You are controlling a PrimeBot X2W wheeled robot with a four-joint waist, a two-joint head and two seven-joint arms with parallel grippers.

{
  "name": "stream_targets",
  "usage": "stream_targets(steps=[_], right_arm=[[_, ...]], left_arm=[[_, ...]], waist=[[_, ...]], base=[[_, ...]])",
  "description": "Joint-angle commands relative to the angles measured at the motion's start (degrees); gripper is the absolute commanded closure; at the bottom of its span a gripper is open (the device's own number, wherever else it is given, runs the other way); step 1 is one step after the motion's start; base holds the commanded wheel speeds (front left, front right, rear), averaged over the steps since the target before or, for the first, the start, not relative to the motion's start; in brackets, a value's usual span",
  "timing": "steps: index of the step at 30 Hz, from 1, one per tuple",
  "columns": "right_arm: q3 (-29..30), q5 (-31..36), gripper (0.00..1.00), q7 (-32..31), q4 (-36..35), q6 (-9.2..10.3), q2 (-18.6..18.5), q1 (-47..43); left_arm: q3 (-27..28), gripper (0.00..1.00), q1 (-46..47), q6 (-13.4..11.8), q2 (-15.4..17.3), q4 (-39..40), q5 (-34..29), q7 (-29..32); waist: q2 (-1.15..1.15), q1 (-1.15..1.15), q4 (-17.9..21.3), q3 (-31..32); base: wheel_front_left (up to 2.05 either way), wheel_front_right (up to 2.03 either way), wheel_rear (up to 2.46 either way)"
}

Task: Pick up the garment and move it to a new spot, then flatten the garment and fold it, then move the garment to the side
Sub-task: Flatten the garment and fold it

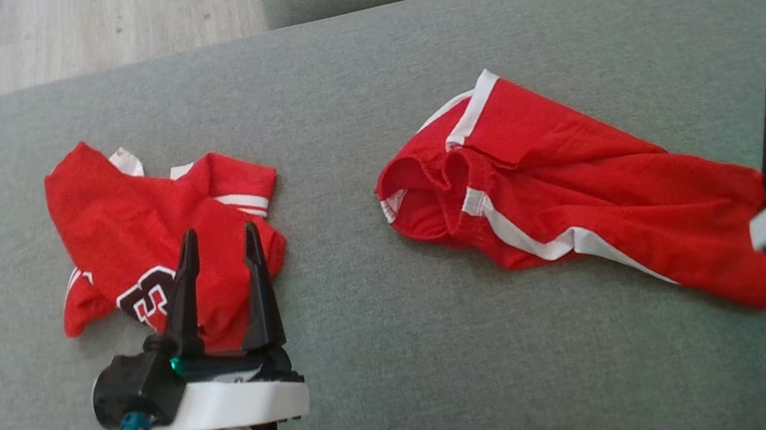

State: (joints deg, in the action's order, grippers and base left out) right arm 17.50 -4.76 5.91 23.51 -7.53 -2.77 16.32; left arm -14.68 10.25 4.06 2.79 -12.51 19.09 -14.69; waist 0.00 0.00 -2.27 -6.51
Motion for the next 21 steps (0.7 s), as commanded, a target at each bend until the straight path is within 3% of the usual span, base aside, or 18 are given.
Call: stream_targets(steps=[1, 9, 21], right_arm=[[-2.7, 0.5, 0.0, 2.4, -3.6, 0.04, -0.1, 2.8], [-12.9, 1.0, 0.0, 8.9, -15.9, 0.04, -0.1, -2.6], [-17.0, -1.1, 0.0, 9.1, -20.1, 0.04, -0.1, -15.6]], left_arm=[[1.6, 0.0, 2.4, 0.0, 0.1, 1.7, -0.5, -0.3], [0.2, 0.0, 2.3, -0.5, 0.1, 2.0, 0.8, -0.3], [-1.8, 0.0, 1.2, -2.0, 0.1, 0.2, 0.5, -0.3]], waist=[[0.0, 0.0, 0.3, 0.2], [0.0, 0.0, 1.2, 2.3], [0.0, 0.0, 1.4, 3.6]], base=[[0.0, 0.0, 0.0], [0.0, 0.0, 0.0], [0.0, 0.0, 0.0]])
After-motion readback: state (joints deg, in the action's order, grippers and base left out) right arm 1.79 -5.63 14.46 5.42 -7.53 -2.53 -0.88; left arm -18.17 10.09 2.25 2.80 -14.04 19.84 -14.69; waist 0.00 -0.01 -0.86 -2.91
